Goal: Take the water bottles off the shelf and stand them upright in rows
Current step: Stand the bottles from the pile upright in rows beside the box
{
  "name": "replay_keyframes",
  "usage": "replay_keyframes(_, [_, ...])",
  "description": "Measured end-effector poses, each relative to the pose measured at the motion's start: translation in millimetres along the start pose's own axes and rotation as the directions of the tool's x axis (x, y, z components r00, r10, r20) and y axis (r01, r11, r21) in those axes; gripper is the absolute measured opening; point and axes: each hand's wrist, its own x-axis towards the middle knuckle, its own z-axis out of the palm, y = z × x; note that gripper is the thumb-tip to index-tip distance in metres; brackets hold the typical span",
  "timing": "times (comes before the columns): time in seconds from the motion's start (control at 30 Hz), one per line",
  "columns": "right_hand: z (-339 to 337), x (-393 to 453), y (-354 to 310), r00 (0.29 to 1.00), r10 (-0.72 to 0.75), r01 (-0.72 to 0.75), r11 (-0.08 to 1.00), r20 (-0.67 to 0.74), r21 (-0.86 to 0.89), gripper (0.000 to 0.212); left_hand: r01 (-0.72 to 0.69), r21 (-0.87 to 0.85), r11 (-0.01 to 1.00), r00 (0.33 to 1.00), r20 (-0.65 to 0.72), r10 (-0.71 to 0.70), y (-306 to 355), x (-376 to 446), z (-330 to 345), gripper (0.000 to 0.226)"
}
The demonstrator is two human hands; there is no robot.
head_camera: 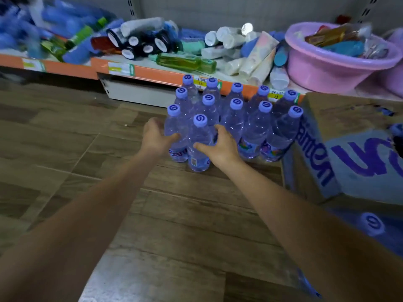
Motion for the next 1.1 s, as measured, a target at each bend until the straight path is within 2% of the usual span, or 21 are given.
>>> replay_keyframes(0.07, [9.7,9.8,3.6,1.0,0.009,-0.01,0.999,0.008,0.037,0.071,-0.017,0.042,0.999,0.999,0.036,0.016,-4.9,12.5,5.0,0.058])
replay_keyframes(0.2, [27.9,16.5,11.6,1.0,-0.006,0.005,0.992,0.011,0.125,0.076,-0.01,0.004,1.0,0.996,0.094,0.01,-7.8,23.4,19.7,0.063])
replay_keyframes(0.3, [31.1,21.9,18.8,1.0,-0.002,-0.002,0.992,0.031,0.129,0.079,0.005,-0.067,0.998,0.991,0.137,0.005,-8.4,24.0,24.6,0.065])
replay_keyframes(0.4, [26.4,21.1,20.7,0.997,-0.046,0.044,0.999,0.054,0.031,0.076,-0.054,-0.051,0.997,0.99,0.125,0.06,-10.0,18.4,19.6,0.061])
replay_keyframes(0.53, [18.5,-0.4,21.8,0.993,-0.109,0.111,0.992,0.035,-0.052,0.072,-0.137,-0.019,0.99,0.986,0.094,0.138,-20.7,-2.7,14.3,0.071])
replay_keyframes(0.63, [10.8,-27.6,27.6,0.994,-0.111,0.112,0.991,0.018,-0.068,0.074,-0.2,-0.009,0.98,0.971,0.133,0.199,-29.5,-34.5,11.1,0.072])
replay_keyframes(0.73, [-2.2,-58.4,32.3,0.994,-0.074,0.084,0.987,0.076,-0.134,0.082,-0.196,-0.028,0.98,0.962,0.188,0.198,-33.9,-71.2,3.2,0.072])
replay_keyframes(0.8, [-15.7,-79.5,33.5,0.987,-0.037,0.065,0.982,0.156,-0.179,0.088,-0.201,-0.013,0.979,0.947,0.254,0.198,-30.9,-100.2,-4.9,0.075])
replay_keyframes(0.9, [-49.5,-114.5,22.6,0.97,-0.064,0.113,0.972,0.234,-0.204,0.082,-0.245,0.089,0.966,0.927,0.314,0.206,-14.1,-144.5,-15.6,0.072])
replay_keyframes(1.0, [-107.4,-152.1,-2.0,0.968,-0.135,0.17,0.973,0.212,-0.157,0.071,-0.309,0.141,0.941,0.911,0.327,0.25,29.1,-178.5,-27.7,0.051])
replay_keyframes(1.1, [-190.5,-192.6,-29.5,0.972,-0.185,0.199,0.976,0.148,-0.089,0.058,-0.487,0.053,0.872,0.818,0.377,0.433,97.8,-204.2,-32.9,0.043])
